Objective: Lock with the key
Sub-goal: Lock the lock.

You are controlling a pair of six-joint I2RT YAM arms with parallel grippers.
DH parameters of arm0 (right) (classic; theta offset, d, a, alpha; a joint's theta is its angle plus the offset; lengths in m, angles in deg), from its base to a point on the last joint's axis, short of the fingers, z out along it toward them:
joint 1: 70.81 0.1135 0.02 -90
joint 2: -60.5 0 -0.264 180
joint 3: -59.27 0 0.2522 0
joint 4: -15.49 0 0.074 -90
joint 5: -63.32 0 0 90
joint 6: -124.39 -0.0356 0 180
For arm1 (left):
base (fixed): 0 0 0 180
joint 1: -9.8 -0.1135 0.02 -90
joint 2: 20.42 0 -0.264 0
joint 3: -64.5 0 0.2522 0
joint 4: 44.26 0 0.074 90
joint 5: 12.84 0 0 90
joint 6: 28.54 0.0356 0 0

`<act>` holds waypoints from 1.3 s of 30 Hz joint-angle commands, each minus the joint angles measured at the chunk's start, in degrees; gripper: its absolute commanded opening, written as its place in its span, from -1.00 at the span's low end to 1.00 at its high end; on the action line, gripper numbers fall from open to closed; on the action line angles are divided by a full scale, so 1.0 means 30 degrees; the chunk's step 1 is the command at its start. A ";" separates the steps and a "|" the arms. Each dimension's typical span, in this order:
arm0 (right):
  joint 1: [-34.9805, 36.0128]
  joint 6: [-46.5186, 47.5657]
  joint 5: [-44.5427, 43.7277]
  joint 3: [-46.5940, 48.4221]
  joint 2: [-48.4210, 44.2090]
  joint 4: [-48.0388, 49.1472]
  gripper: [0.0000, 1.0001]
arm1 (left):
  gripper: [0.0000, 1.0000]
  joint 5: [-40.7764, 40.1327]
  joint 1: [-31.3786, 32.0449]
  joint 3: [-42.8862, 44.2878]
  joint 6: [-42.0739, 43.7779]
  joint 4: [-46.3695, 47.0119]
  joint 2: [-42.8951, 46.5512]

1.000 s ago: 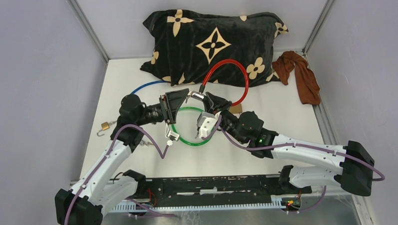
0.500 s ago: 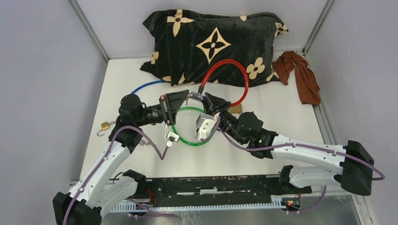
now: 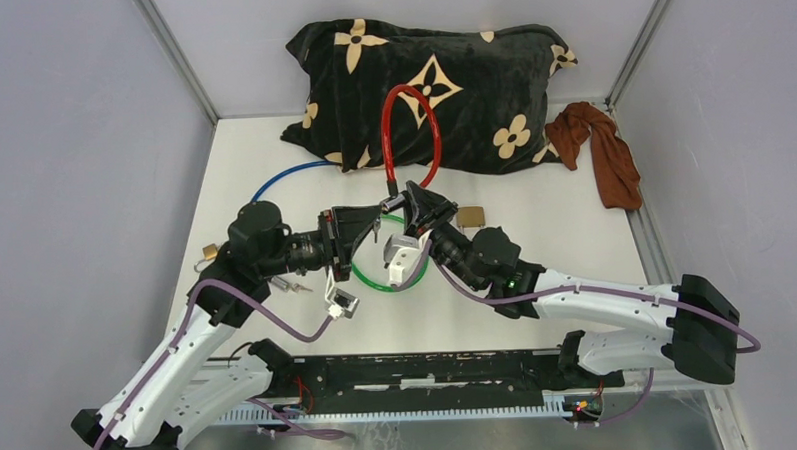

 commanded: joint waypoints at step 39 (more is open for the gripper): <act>0.0153 0.0492 -0.1265 -0.1209 -0.0408 0.5027 -1.00 | 0.97 -0.1415 0.0646 -0.1753 -0.9411 0.2258 0.3256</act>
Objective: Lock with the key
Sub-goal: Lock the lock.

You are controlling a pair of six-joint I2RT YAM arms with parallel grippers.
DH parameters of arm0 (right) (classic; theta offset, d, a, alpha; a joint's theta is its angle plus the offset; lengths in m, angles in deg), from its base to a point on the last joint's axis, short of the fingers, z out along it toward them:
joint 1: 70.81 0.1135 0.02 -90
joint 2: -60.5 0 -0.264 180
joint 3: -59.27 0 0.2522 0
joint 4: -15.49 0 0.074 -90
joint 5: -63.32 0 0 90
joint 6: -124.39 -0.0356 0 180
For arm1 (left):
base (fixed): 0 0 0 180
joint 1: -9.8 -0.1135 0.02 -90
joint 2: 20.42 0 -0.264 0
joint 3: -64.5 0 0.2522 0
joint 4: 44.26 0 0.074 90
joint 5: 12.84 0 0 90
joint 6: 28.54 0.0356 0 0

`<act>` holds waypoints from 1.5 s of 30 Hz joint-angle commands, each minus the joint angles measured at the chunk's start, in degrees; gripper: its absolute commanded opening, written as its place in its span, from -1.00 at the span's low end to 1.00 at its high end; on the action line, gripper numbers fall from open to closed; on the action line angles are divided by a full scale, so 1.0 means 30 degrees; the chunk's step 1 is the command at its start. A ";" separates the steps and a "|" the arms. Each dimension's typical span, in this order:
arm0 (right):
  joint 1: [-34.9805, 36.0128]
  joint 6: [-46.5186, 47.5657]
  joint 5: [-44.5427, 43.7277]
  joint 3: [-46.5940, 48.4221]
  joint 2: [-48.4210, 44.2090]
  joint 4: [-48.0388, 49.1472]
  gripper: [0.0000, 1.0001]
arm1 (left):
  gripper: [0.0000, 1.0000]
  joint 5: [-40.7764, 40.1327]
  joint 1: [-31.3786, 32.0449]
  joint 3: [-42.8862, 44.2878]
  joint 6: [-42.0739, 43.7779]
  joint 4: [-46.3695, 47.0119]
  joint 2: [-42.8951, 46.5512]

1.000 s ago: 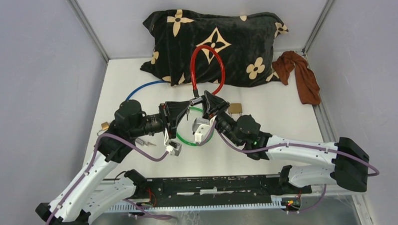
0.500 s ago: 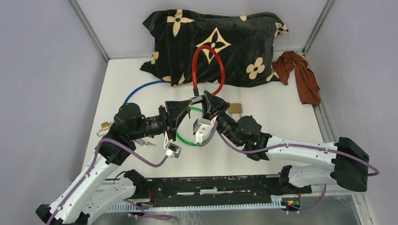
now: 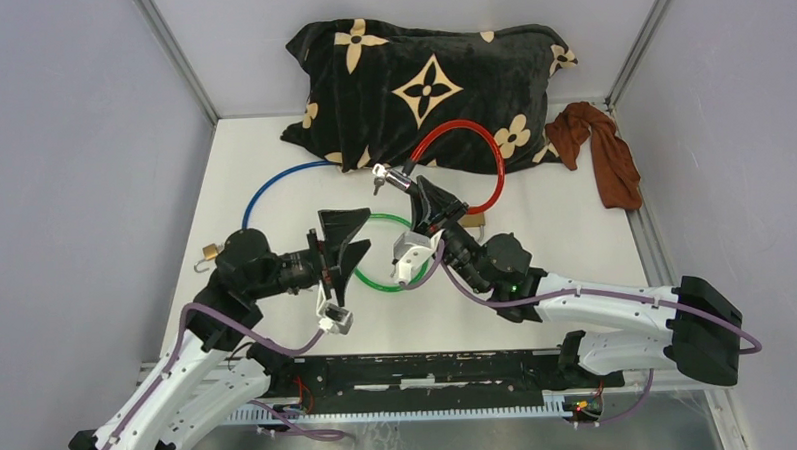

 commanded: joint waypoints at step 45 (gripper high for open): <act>0.1178 -0.3409 -0.1264 -0.4338 -0.0894 0.1552 -1.00 | 0.09 0.2930 -0.4926 -0.0832 -4.6758 1.1628 -0.8942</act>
